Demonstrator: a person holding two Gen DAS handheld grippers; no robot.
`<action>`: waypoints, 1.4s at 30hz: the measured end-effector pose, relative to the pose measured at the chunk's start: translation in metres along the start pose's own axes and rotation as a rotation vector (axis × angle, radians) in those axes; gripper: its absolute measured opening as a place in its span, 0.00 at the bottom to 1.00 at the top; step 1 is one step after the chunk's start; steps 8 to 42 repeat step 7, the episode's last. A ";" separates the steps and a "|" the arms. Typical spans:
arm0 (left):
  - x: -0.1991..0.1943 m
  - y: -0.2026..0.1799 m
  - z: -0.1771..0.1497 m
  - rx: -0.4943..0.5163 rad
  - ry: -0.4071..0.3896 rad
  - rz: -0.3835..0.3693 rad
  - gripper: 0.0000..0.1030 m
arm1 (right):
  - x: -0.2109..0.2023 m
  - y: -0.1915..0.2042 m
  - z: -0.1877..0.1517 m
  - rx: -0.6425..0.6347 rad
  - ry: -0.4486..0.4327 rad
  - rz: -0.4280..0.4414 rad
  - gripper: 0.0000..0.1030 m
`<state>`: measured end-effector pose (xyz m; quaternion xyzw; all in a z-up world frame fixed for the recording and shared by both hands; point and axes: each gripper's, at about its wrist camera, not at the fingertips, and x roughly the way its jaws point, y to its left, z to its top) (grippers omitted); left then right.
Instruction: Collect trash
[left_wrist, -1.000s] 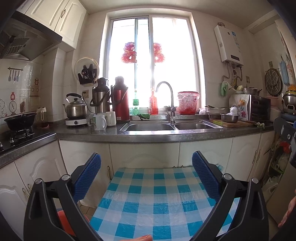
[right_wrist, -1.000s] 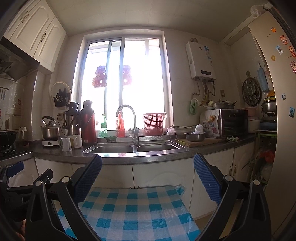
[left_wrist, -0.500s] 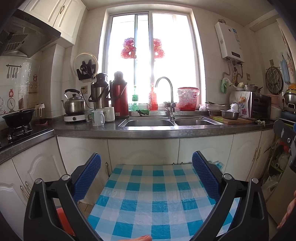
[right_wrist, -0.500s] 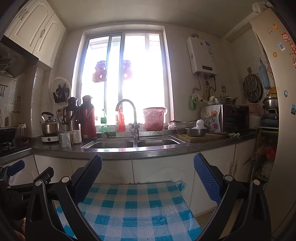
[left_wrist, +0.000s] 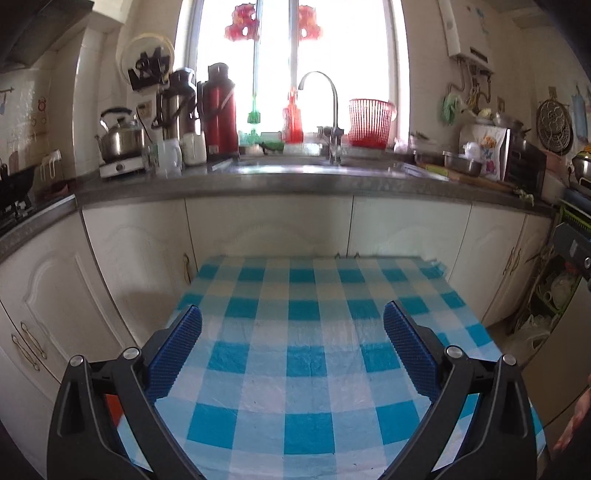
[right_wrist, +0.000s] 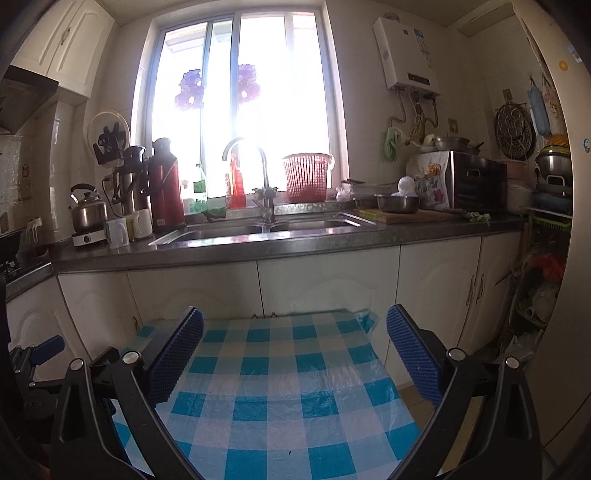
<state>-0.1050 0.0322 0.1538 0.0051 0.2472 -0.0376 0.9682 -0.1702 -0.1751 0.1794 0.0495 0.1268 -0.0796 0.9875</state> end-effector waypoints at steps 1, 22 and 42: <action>0.019 -0.001 -0.009 -0.013 0.054 0.005 0.96 | 0.012 -0.001 -0.007 0.002 0.033 -0.002 0.95; 0.110 0.000 -0.054 -0.070 0.307 0.060 0.96 | 0.081 -0.009 -0.056 -0.018 0.226 -0.023 0.95; 0.110 0.000 -0.054 -0.070 0.307 0.060 0.96 | 0.081 -0.009 -0.056 -0.018 0.226 -0.023 0.95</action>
